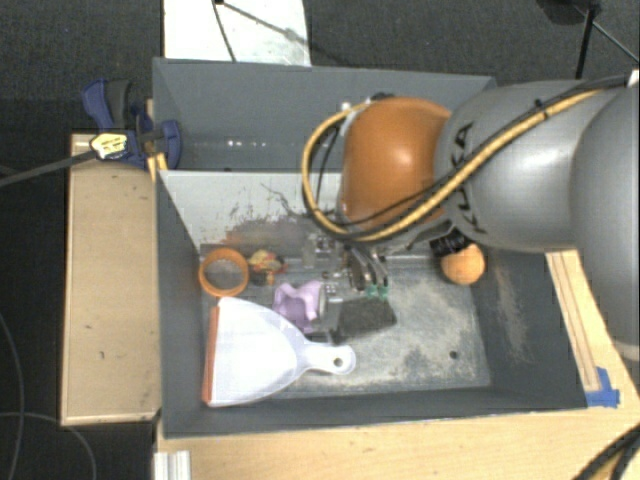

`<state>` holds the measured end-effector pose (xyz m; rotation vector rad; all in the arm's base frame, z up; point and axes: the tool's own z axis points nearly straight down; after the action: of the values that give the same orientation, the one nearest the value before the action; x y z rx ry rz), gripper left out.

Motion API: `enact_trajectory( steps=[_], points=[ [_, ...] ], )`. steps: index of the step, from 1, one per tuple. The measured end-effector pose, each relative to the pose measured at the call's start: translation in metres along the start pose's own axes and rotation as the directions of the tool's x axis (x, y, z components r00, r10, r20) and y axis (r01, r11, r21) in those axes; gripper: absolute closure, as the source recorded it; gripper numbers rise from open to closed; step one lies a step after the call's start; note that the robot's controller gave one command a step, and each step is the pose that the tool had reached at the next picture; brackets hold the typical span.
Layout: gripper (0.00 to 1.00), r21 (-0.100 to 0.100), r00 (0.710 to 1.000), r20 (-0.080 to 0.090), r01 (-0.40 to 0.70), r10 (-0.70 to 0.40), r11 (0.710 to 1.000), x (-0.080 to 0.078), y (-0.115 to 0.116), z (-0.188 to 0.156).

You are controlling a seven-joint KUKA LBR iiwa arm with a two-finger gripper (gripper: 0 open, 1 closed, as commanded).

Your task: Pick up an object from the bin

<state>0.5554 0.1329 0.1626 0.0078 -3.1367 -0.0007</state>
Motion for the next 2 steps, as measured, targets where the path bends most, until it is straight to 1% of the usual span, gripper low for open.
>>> enact_trajectory(
  steps=[1, 2],
  points=[
    [0.0, -0.001, 1.0, 0.007, -0.003, 0.003, 1.0, -0.001, -0.001, -0.005],
    [0.0, -0.004, 1.0, 0.016, -0.006, 0.006, 1.0, 0.017, -0.023, 0.033]
  ],
)
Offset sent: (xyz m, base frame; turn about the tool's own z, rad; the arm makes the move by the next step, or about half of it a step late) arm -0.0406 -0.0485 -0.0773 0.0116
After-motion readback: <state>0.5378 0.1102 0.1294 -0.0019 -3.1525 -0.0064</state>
